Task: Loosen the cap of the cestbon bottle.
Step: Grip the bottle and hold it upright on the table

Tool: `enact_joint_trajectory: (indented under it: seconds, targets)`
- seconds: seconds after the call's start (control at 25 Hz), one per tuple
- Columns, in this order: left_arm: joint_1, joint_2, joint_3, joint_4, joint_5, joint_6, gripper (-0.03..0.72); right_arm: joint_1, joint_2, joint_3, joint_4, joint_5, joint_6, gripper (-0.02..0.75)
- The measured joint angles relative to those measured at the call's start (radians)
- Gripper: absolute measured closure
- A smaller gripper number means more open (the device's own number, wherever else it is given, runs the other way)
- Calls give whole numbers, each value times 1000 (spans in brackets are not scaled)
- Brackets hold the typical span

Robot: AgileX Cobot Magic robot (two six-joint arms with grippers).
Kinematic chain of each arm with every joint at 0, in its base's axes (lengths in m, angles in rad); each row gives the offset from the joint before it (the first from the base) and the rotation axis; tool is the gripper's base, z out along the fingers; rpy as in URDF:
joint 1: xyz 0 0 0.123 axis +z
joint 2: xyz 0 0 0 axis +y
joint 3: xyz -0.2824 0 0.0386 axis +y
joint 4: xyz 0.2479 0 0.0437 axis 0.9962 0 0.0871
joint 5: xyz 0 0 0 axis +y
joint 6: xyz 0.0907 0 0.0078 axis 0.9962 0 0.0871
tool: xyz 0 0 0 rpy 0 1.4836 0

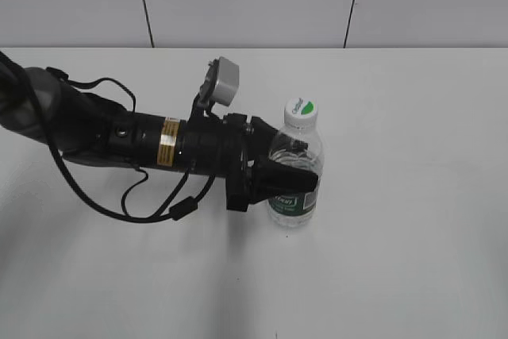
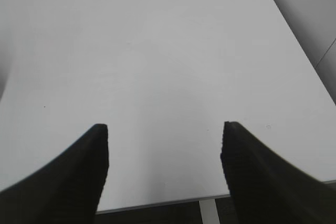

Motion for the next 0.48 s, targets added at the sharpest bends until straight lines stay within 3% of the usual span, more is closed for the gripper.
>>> enact_joint_trajectory:
  seconds: [0.48]
  targets:
    - [82, 47, -207, -63, 134, -42, 262, 0, 0, 0, 0, 0, 0, 220]
